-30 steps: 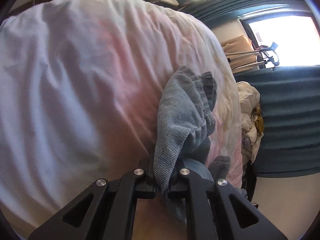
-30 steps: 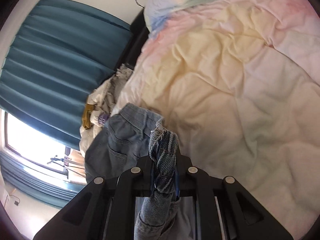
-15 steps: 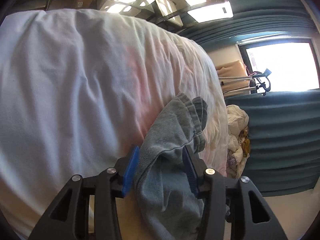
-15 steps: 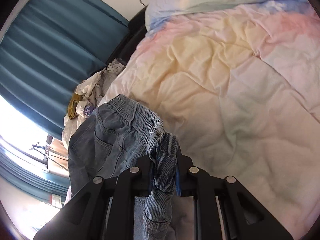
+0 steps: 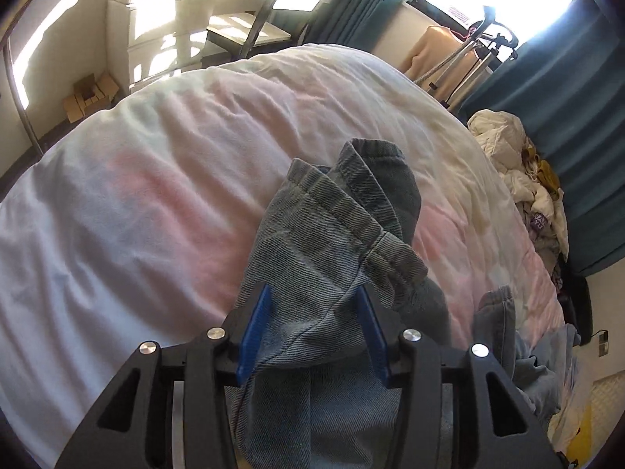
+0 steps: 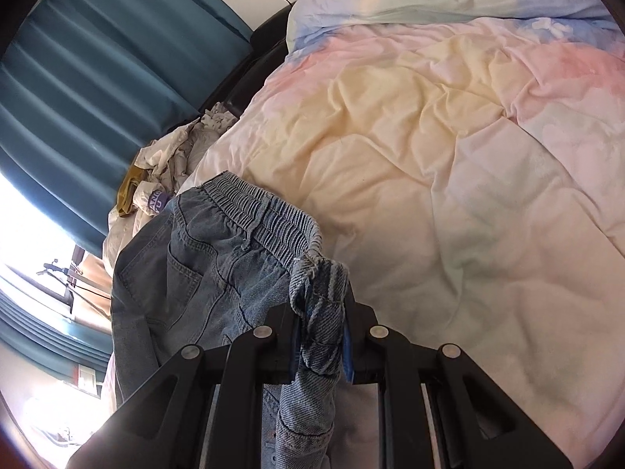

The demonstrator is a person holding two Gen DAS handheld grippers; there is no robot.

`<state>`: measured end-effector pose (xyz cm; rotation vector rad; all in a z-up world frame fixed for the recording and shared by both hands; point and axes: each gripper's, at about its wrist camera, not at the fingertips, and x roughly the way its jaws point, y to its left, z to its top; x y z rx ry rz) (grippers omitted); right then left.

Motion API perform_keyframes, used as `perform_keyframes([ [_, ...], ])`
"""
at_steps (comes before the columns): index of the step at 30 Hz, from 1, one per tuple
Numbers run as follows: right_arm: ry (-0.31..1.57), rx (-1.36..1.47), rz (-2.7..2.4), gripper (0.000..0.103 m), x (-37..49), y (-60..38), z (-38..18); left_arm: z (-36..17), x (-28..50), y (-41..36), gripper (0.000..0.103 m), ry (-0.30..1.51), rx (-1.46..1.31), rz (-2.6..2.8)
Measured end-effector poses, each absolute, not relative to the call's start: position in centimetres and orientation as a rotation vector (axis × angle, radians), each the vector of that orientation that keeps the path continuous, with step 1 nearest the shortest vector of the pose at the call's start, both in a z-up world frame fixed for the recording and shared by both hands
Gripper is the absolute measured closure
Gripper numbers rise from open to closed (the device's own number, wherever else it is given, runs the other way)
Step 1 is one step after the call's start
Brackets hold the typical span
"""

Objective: Fold clothes

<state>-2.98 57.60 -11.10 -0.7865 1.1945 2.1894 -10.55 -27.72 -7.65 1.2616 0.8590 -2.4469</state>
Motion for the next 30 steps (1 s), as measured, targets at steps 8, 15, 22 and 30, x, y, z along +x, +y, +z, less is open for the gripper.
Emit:
perform_keyframes([
  [8, 1.137, -0.784, 2.236, 0.088, -3.6, 56.8, -10.3, -6.0, -9.5, -27.5, 0.094, 0.748, 1.127, -2.466],
  [15, 1.077, -0.696, 2.253, 0.089, -2.5, 56.5, -8.4, -5.9, -4.0, -31.5, 0.094, 1.053, 0.993, -2.256],
  [22, 1.290, -0.844, 1.998, 0.084, -1.2, 58.6, -14.4, -7.8, -0.4, -34.3, 0.094, 1.252, 0.994, -2.035],
  [30, 1.171, -0.783, 1.941, 0.057, 0.2, 57.2, -11.5, -2.6, 2.3, -33.3, 0.051, 1.145, 0.649, -2.109],
])
